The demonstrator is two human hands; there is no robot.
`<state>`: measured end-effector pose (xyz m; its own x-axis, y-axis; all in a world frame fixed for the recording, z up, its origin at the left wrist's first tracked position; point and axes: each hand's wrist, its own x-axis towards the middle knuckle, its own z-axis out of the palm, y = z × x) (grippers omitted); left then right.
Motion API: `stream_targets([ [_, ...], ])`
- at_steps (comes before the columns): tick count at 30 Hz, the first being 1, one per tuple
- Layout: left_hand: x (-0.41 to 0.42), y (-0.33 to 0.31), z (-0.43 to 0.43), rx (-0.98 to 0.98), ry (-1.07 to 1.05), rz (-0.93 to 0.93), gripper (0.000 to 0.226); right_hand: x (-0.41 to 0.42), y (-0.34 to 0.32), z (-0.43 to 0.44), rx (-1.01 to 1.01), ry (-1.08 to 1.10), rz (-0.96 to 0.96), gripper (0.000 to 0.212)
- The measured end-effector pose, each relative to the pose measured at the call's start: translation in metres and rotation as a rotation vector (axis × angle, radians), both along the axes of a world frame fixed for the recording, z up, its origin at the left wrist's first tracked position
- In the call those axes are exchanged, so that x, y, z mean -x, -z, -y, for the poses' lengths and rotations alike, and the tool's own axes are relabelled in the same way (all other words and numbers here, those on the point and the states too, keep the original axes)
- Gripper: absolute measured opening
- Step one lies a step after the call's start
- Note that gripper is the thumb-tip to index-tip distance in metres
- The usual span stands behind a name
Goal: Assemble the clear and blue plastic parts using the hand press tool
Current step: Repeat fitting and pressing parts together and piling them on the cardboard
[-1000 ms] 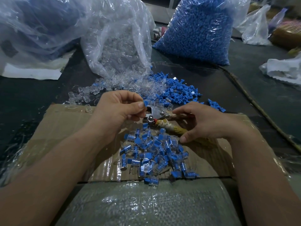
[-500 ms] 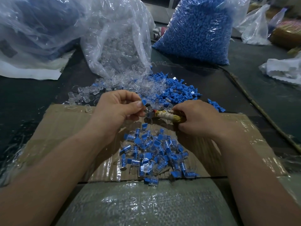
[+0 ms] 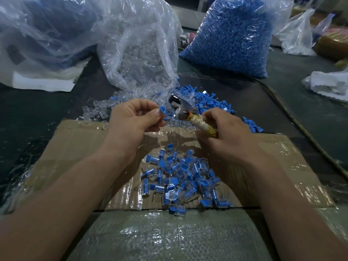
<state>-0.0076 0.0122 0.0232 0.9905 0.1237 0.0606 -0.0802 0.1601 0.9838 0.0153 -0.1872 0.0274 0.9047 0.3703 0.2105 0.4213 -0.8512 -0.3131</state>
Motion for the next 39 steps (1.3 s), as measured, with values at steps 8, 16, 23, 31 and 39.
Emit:
stream_targets([
  [8,0.001,-0.002,0.001,-0.05,-0.032,-0.004,0.015,0.004,0.0,-0.007,-0.045,-0.053,-0.039,0.036],
  [16,0.005,-0.005,0.003,-0.077,-0.049,0.02,0.017,0.005,-0.001,-0.008,-0.041,-0.082,-0.059,0.026],
  [23,0.004,-0.004,0.004,-0.128,-0.048,0.037,0.018,0.005,-0.001,-0.007,-0.034,-0.09,-0.071,0.028],
  [31,0.005,-0.004,0.005,-0.138,-0.055,0.062,0.016,0.004,-0.004,-0.008,-0.043,-0.097,-0.092,0.024],
  [39,0.006,0.0,0.008,-0.235,-0.117,0.146,0.024,0.005,-0.002,-0.012,-0.042,-0.057,-0.056,0.026],
])
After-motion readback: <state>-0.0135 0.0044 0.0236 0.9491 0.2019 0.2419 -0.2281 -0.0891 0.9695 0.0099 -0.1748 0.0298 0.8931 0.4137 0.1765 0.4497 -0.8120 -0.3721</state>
